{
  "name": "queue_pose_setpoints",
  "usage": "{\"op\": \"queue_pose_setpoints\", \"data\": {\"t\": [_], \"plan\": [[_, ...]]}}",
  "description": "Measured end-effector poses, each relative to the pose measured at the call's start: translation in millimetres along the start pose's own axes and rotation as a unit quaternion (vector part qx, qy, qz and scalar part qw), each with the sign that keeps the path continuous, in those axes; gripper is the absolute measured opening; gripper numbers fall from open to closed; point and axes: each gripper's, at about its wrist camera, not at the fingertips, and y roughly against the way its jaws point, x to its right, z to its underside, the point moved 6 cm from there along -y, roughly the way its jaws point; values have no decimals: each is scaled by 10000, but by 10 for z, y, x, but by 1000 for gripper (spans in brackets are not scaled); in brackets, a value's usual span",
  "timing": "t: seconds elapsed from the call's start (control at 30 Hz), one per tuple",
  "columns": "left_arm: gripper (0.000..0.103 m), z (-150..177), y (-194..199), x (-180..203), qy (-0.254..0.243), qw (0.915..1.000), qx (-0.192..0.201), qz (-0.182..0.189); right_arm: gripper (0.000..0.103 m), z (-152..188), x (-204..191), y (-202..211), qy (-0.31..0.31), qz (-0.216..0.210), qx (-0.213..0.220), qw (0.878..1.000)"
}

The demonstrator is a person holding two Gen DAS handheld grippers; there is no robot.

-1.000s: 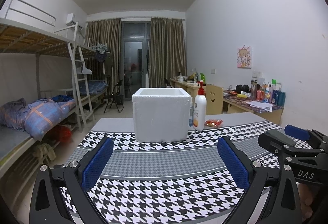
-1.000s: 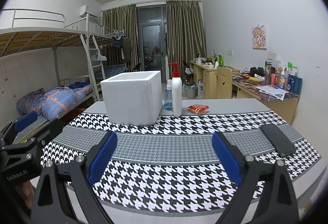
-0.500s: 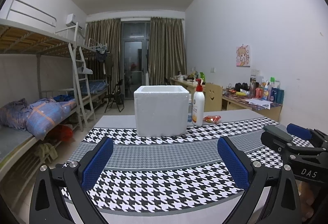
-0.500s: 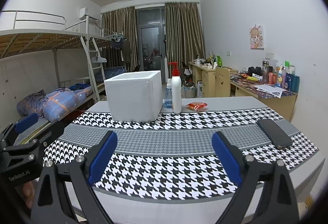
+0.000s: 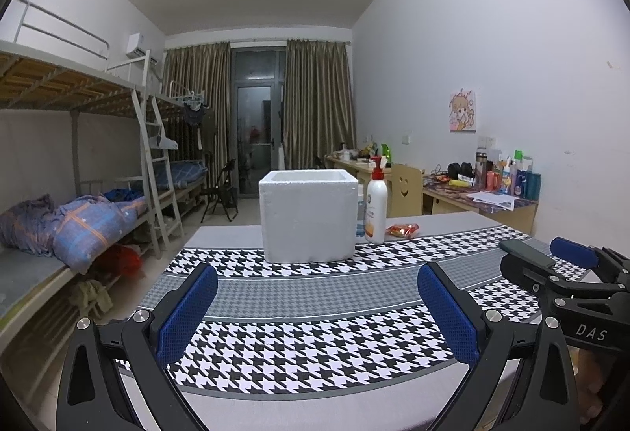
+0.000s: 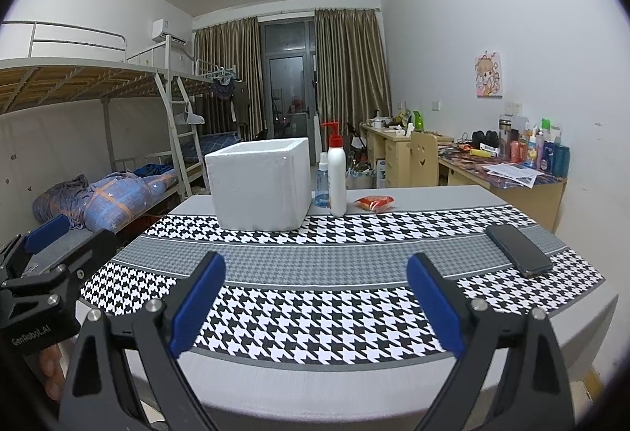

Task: Organize soft objects

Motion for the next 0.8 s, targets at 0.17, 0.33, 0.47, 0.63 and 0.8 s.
{"op": "queue_pose_setpoints", "data": {"t": [0.17, 0.33, 0.47, 0.63, 0.8], "plan": [[102, 10, 5, 11, -5, 10000, -17, -12, 96, 2, 28, 65, -6, 13, 65, 10000], [102, 37, -15, -3, 9, 10000, -63, -19, 96, 38, 41, 57, -10, 24, 23, 10000], [102, 58, -27, 3, -1, 9999, -105, -7, 96, 80, 45, 12, -7, 31, -42, 10000], [102, 69, -38, 4, -7, 9999, -137, -3, 96, 97, 40, -13, -2, 12, -103, 9999], [102, 70, -25, 21, -24, 9999, -124, 6, 96, 91, 41, 12, 8, 27, -84, 10000]]}}
